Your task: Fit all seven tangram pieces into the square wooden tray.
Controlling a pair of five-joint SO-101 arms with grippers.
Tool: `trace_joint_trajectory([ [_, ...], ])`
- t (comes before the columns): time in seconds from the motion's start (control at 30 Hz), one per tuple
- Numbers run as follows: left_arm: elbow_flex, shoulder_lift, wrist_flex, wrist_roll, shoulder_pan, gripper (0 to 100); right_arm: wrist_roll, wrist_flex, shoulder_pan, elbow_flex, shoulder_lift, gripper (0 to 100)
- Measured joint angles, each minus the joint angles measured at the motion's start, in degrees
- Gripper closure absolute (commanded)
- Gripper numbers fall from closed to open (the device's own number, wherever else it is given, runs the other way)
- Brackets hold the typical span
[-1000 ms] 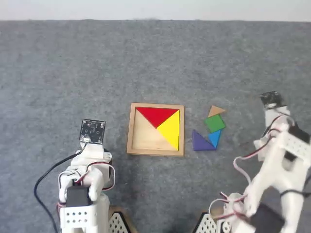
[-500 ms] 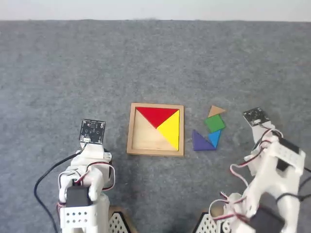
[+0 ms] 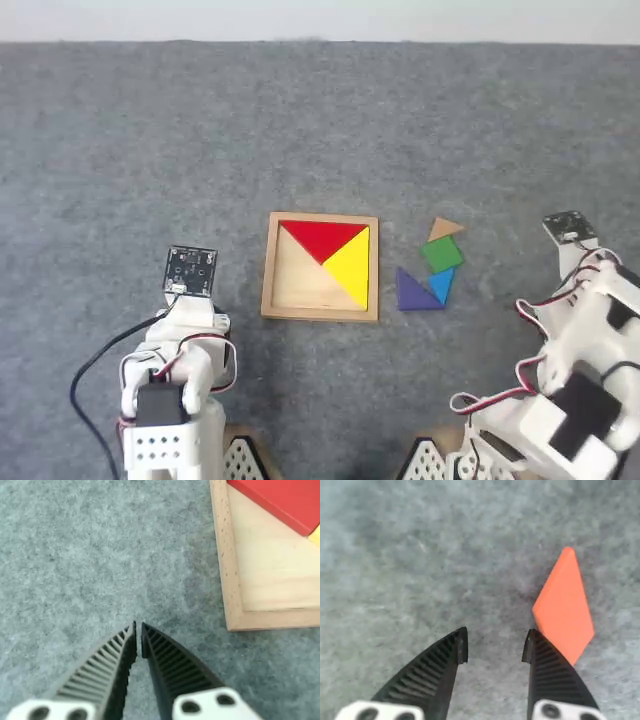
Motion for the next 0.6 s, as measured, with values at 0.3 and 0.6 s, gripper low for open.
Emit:
trace_joint_trajectory([
  [0.3,0.00,0.00,0.00,0.00,0.00,98,0.00,3.43,-0.09,-1.49,-9.58,81.1],
  [0.6,0.00,0.00,0.00,0.00,0.00,98,1.58,0.18,-0.44,-7.03,1.85,81.1],
])
